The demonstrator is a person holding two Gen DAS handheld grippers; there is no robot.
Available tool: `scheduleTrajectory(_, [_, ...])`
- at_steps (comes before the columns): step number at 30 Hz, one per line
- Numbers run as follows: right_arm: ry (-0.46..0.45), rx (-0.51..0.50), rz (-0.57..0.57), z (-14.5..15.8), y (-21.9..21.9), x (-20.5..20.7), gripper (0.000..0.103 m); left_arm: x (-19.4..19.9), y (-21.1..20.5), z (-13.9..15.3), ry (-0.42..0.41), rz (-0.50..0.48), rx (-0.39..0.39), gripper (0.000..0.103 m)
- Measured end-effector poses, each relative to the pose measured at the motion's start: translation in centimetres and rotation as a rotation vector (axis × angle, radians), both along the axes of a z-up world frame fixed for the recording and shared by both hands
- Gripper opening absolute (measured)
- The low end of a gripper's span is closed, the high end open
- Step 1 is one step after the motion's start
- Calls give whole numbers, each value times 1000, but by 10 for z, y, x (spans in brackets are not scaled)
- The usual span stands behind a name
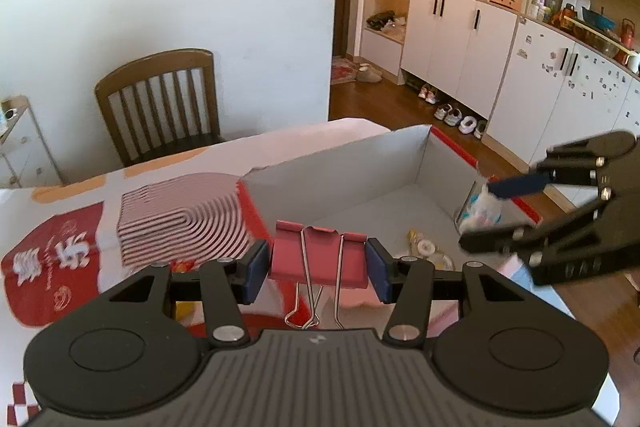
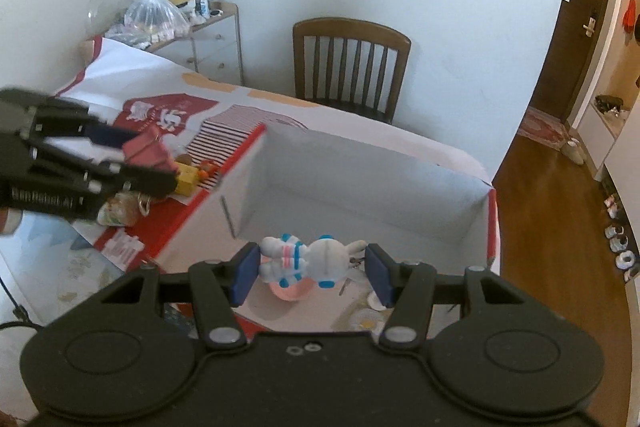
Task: Organize rigid objects
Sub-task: 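Carry the binder clip with the left tool while the right tool carries the bunny to the shoebox, then drop the binder clip into the shoebox with the left tool while the right tool releases the bunny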
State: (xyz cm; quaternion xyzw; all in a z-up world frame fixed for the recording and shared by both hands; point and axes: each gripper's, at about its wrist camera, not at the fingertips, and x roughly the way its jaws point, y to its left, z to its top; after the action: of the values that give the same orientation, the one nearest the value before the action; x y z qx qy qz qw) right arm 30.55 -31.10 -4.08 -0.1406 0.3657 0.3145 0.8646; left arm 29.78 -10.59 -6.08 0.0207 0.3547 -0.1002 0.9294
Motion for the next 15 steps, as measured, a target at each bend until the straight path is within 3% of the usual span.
scheduleTrajectory(9, [39,-37,-5,-23,-8,26,57,64,-37,-16,62,-19,2,51])
scheduleTrajectory(15, [69,-59,-4,-42,-4,38,57,99,-57,-45,124,-26,66,51])
